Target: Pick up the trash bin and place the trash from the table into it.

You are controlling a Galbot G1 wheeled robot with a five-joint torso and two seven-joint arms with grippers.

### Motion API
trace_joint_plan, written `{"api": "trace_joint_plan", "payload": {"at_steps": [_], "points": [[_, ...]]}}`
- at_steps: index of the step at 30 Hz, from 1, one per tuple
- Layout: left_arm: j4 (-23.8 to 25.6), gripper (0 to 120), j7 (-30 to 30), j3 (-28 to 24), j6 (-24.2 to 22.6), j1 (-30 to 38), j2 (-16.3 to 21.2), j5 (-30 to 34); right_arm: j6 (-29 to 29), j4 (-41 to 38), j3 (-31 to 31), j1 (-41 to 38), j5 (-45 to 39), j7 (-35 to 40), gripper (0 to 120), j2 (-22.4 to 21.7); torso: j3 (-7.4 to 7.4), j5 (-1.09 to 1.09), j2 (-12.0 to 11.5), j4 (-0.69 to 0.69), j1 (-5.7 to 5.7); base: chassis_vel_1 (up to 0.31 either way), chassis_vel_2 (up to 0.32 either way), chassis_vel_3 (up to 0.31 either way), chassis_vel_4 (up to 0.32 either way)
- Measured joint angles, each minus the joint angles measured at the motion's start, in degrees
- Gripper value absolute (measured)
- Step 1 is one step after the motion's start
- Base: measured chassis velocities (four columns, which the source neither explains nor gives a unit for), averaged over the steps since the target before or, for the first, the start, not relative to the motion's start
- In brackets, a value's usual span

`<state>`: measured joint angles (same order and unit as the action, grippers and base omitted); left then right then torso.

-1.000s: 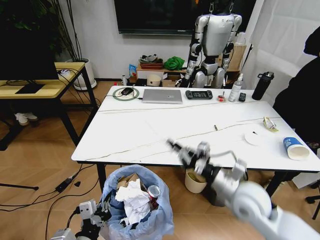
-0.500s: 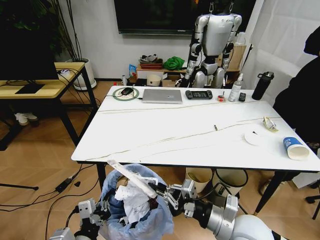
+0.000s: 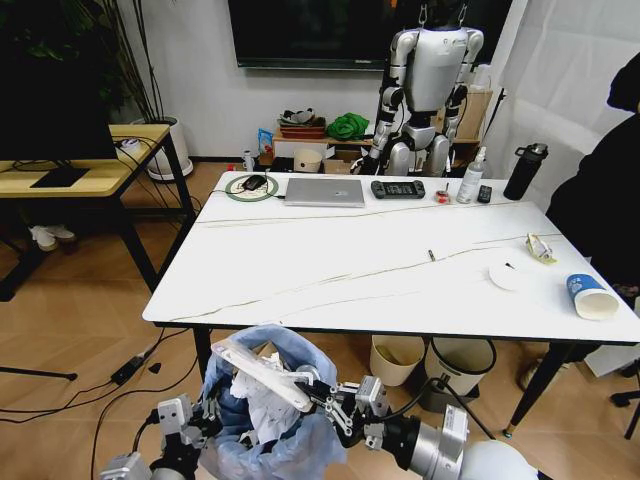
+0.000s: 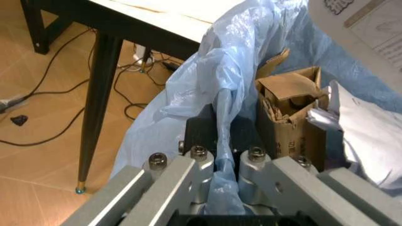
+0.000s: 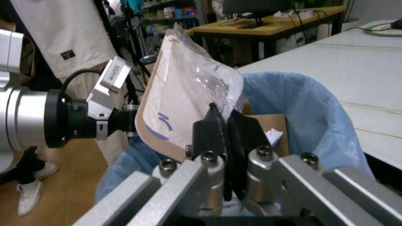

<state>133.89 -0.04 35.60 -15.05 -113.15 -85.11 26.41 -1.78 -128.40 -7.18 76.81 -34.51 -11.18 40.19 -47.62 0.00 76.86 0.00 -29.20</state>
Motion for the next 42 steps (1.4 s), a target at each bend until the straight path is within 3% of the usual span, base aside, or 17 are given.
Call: {"api": "trace_joint_plan", "payload": {"at_steps": [5, 8, 11, 15, 17, 19, 26, 36, 42], "points": [[0.0, 0, 0.0, 0.0, -0.1, 0.1, 0.0, 0.2, -0.2, 0.6, -0.4, -0.1, 0.7, -0.1, 18, 0.3, 0.0, 0.0, 0.0, 0.0, 0.0, 0.0, 0.0, 0.0, 0.0], [-0.1, 0, -0.1, 0.0, -0.1, 0.1, 0.0, 0.4, -0.4, 0.9, -0.6, -0.3, 1.1, -0.1, 34, 0.8, 0.0, 0.0, 0.0, 0.0, 0.0, 0.0, 0.0, 0.0, 0.0], [-0.1, 0, -0.1, 0.0, -0.1, 0.2, 0.1, 0.4, -0.6, 0.9, -0.7, -0.3, 1.3, -0.2, 41, 1.0, 0.0, 0.0, 0.0, 0.0, 0.0, 0.0, 0.0, 0.0, 0.0], [-0.6, 0, -0.4, 0.2, -0.3, 0.4, 0.2, 0.8, -1.3, -0.1, -0.5, 0.0, 1.4, -0.2, 61, 0.6, 0.0, 0.0, 0.0, 0.0, 0.0, 0.0, 0.0, 0.0, 0.0], [-0.6, 0, -0.5, 0.2, -0.3, 0.4, 0.2, 0.8, -1.4, -0.2, -0.5, 0.0, 1.4, -0.2, 61, 0.5, 0.0, 0.0, 0.0, 0.0, 0.0, 0.0, 0.0, 0.0, 0.0], [-0.8, 0, -0.5, 0.2, -0.3, 0.5, 0.3, 0.8, -1.6, -1.4, -0.2, 0.4, 0.7, -0.1, 72, 0.2, 0.0, 0.0, 0.0, 0.0, 0.0, 0.0, 0.0, 0.0, 0.0], [-0.5, 0, -0.5, 0.0, -0.3, 0.3, 0.4, 0.8, -0.1, -2.2, 5.1, -0.7, -2.6, 4.2, 97, 3.2, 0.0, 0.01, 0.0, 0.0, 0.0, 0.0, 0.0, 0.0, 0.0], [0.1, 0, -0.1, -0.2, 0.0, -0.4, 0.2, 0.3, 6.5, 4.5, 18.3, -4.1, -5.9, 13.6, 100, 8.4, 0.0, 0.01, 0.0, -0.01, 0.0, 0.0, 0.0, 0.0, 0.0], [0.1, 0, -0.1, -0.3, 0.1, -0.6, 0.1, 0.0, 7.3, 11.7, 20.2, -9.7, -6.5, 14.7, 100, 8.6, -0.01, 0.01, 0.0, 0.0, 0.0, 0.0, 0.0, 0.0, 0.0]]}}
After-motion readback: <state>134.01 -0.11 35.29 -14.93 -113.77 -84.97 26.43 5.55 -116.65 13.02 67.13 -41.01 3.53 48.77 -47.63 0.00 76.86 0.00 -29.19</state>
